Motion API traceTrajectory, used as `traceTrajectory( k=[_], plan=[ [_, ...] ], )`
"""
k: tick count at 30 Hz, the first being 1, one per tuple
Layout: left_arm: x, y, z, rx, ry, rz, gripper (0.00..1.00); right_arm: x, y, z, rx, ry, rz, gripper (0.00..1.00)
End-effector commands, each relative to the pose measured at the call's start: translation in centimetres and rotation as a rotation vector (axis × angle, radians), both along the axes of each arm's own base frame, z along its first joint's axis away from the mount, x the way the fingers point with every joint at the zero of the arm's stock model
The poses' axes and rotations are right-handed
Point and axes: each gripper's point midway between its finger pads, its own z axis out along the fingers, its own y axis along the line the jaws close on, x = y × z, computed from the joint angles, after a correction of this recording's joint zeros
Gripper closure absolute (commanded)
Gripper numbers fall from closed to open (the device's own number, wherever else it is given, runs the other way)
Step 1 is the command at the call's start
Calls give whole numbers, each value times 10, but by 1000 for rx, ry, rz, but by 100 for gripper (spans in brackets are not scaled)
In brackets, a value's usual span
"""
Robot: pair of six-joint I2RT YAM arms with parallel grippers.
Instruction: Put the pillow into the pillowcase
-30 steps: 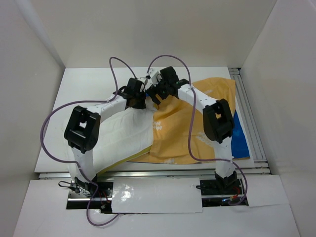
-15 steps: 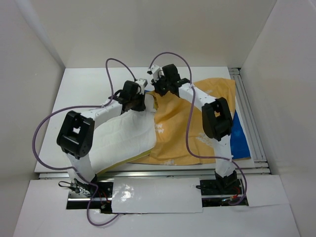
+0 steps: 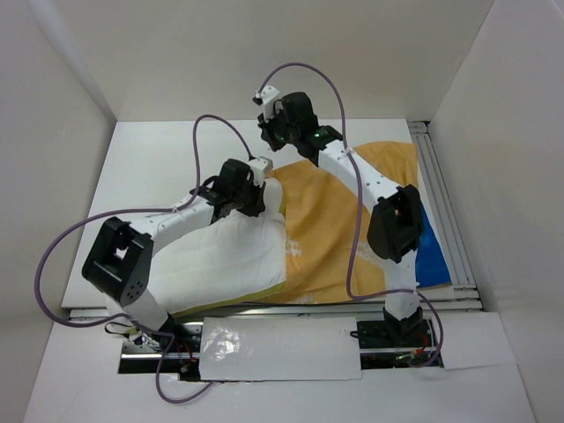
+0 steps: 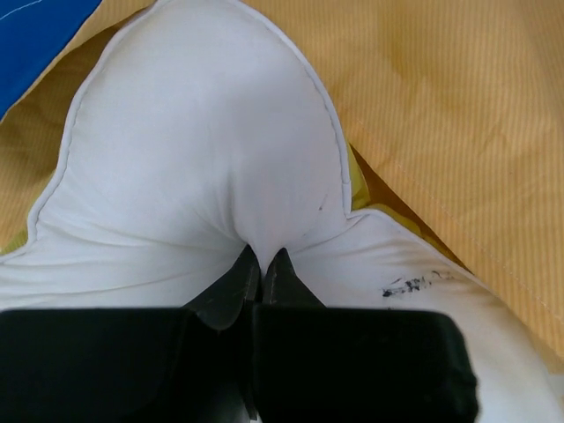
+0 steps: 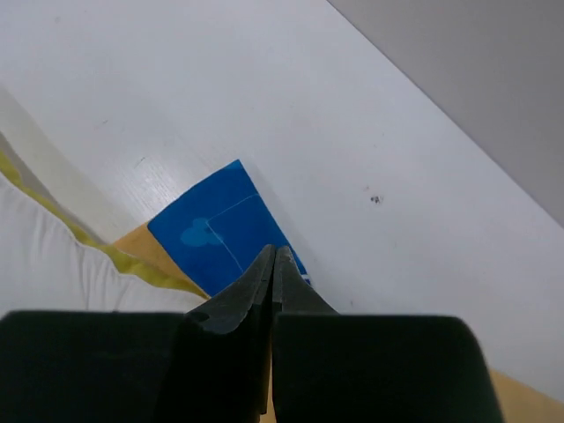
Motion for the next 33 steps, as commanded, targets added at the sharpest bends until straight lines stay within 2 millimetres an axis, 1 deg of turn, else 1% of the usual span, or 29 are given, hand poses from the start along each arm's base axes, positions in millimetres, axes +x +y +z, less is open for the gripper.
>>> traceTrajectory(
  k=[1,2,3,4,5,6,7,8,9,10,12,13,14,16,17,18,19,20,21,22,23,24,25,27,28,29,31,32,33],
  plan=[
    [18,10,18,21,-55,97,100,-5,-35,-7,-91,107,-239,98],
    [23,14,13,25,-35,130,100,-12,-54,-21,-108,182,-358,91],
    [23,14,8,22,-19,139,100,-21,-62,-27,-116,217,-388,84],
    [26,17,7,17,-5,159,100,-39,-77,-40,-144,276,-398,70],
    [27,19,0,11,21,165,100,-53,-76,-45,-133,326,-378,62],
    [26,17,0,-3,31,164,100,-69,-80,-61,-152,383,-361,46],
    [28,16,2,-11,19,164,100,-86,-75,-54,-147,396,-321,43],
    [28,13,-1,-21,29,161,100,-101,-73,-58,-149,445,-310,40],
    [26,14,-4,-22,41,168,100,-116,-68,-68,-166,469,-293,37],
    [27,11,-2,-32,35,160,100,-126,-66,-67,-170,480,-286,31],
    [26,11,-5,-38,39,166,100,-142,-57,-75,-200,499,-264,28],
    [24,12,-5,-38,39,166,100,-145,-56,-76,-216,496,-267,25],
    [24,12,-5,-38,39,166,100,-147,-55,-89,-245,517,-282,19],
    [24,13,-3,-44,30,166,100,-140,-49,-87,-253,499,-316,16],
    [20,14,-4,-42,33,166,100,-140,-46,-96,-274,511,-330,16],
    [22,13,2,-53,16,166,100,-140,-39,-92,-273,507,-319,16],
    [22,13,3,-59,21,172,100,-138,-41,-95,-279,510,-343,16],
    [20,14,-1,-54,29,173,100,-143,-41,-103,-317,527,-355,16],
    [23,19,4,-61,19,195,100,-144,-48,-105,-355,511,-386,16],
    [21,20,2,-56,26,196,100,-147,-48,-108,-382,511,-402,16],
    [21,20,8,-63,16,196,100,-152,-59,-113,-428,520,-425,16],
    [19,21,8,-63,16,196,100,-157,-63,-118,-455,522,-448,16],
    [18,21,8,-70,22,203,100,-164,-70,-129,-485,549,-456,16],
    [18,21,12,-75,14,203,100,-171,-82,-140,-521,570,-500,16],
    [18,23,14,-71,10,210,100,-179,-91,-152,-559,590,-521,16],
    [15,24,10,-65,18,210,100,-180,-96,-152,-564,587,-541,16],
    [15,24,18,-75,3,210,100,-180,-107,-161,-591,577,-603,16],
    [13,25,13,-70,12,210,100,-181,-110,-163,-596,578,-620,16],
    [13,27,17,-70,1,217,100,-179,-116,-167,-600,589,-656,16]
  ],
)
